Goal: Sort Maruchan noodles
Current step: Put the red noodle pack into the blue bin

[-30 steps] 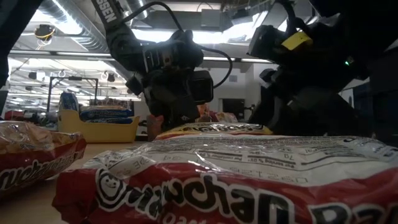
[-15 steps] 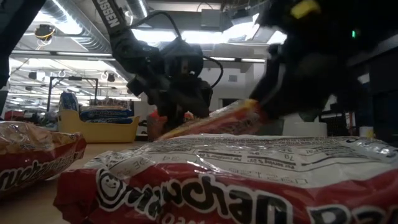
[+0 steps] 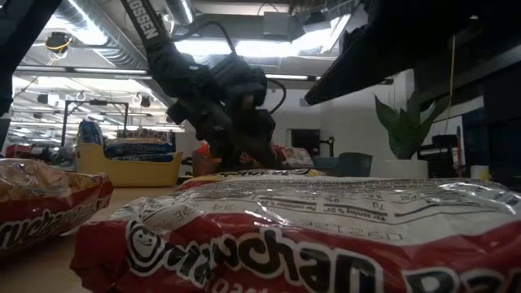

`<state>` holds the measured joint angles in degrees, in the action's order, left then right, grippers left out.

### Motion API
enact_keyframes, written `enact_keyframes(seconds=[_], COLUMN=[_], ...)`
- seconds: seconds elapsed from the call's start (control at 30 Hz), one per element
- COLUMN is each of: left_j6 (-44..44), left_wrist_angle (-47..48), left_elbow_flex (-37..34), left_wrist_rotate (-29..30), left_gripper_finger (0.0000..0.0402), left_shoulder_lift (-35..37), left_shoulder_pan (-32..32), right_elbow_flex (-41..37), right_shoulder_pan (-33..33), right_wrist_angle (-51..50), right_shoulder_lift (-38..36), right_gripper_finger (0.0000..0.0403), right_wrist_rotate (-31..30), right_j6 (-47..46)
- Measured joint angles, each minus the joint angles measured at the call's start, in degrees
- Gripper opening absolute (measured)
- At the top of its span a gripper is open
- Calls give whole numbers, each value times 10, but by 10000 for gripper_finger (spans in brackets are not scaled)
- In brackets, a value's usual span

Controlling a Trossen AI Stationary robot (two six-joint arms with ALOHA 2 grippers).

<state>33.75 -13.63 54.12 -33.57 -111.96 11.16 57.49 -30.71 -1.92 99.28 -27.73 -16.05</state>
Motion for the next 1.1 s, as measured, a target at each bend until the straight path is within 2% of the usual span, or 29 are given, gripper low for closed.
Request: enact_keyframes(seconds=[0.07,0.23,0.4,0.63,0.9,1.0,1.1], left_j6=[-1,-39,-67,-133,-148,-150,-140], left_wrist_angle=[3,49,72,102,106,109,104], left_elbow_flex=[0,2,3,4,14,15,15], left_wrist_rotate=[16,1,-7,44,80,78,46], left_gripper_finger=[212,212,212,212,223,223,223], left_shoulder_lift=[0,3,3,3,2,2,1], left_shoulder_pan=[12,27,19,-11,-41,-47,-45], right_elbow_flex=[-2,-1,-1,-1,-1,-1,-1], right_shoulder_pan=[-1,2,1,1,9,22,33], right_wrist_angle=[24,54,54,53,55,57,52], right_shoulder_lift=[8,14,40,69,84,98,104], right_gripper_finger=[232,232,232,232,232,232,232], right_wrist_rotate=[-5,-1,44,38,41,50,50], right_j6=[12,9,11,9,28,19,13])
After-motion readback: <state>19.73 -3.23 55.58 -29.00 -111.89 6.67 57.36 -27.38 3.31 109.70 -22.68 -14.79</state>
